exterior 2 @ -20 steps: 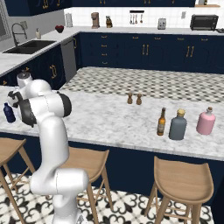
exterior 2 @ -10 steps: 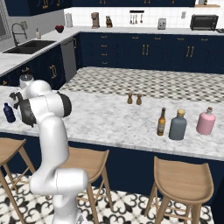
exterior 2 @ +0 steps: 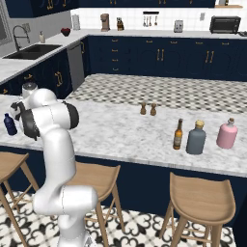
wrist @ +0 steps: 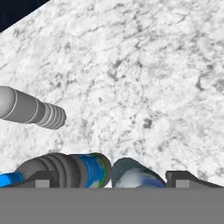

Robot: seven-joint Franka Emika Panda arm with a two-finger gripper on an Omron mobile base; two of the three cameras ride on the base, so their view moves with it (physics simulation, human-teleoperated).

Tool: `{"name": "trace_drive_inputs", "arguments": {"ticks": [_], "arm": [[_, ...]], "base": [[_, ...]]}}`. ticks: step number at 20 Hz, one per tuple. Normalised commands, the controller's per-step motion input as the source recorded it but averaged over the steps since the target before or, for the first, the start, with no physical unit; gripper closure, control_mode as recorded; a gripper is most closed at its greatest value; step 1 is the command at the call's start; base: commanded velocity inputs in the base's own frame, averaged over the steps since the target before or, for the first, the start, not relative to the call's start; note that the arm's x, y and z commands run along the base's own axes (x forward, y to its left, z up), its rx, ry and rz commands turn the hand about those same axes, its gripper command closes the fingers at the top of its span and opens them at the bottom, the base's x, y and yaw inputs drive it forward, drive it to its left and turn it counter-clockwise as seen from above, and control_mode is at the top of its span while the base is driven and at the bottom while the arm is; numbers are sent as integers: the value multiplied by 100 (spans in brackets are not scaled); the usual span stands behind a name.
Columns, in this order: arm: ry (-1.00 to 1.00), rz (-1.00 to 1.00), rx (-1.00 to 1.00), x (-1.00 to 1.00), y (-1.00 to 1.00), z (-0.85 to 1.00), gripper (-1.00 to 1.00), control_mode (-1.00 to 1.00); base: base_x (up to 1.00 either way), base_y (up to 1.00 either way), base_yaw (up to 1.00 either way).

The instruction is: Move the plastic bottles in the middle to the plastics group, and the glass bottles in the middle to the glass group.

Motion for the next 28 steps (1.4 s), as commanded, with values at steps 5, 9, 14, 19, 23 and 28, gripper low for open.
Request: {"name": "trace_drive_inputs", "arguments": {"ticks": [5, 9, 14, 19, 23, 28], "arm": [[0, -2, 0, 10, 23, 0, -100, -100], [0, -4, 0, 19, 26, 4, -100, -100], [0, -6, 0, 28, 26, 3, -100, -100], [2, -5, 0, 27, 20, 2, -100, -100], [7, -5, 0, 26, 15, 0, -100, -100], [7, -3, 0, 14, 2, 0, -100, -100]], "base": [[0, 0, 0], [0, 0, 0], [0, 0, 0], [0, 0, 0], [0, 0, 0], [0, 0, 0]]}}
